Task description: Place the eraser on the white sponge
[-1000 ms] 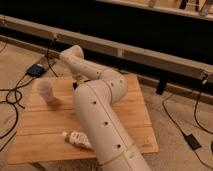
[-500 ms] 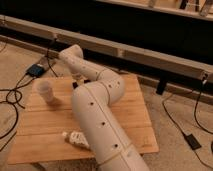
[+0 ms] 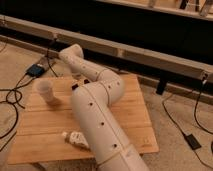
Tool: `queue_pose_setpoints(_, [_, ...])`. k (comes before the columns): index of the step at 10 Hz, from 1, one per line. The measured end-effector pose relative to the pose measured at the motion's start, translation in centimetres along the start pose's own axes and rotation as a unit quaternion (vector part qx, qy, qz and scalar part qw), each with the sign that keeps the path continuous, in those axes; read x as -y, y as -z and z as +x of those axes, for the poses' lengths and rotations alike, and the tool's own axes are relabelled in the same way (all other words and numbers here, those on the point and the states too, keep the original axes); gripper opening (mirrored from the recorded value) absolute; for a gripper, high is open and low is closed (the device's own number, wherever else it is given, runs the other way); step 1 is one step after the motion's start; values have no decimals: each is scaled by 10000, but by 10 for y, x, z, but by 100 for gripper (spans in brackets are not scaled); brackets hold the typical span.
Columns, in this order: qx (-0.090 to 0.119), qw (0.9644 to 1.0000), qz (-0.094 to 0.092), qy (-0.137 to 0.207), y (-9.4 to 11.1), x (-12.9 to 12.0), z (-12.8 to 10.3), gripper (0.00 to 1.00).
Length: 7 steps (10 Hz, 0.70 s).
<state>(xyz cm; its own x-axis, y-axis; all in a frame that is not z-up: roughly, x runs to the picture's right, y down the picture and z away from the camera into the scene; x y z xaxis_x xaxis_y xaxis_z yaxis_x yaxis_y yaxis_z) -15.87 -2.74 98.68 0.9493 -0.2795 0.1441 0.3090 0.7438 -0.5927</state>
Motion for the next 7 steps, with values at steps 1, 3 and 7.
queue_pose_setpoints(1, [14,10000,3,-25,1,0,2,80])
queue_pose_setpoints(3, [59,9999,19,-155,5,1,10,80])
queue_pose_setpoints(7, [236,9985,-6,-503,23,-5,42,80])
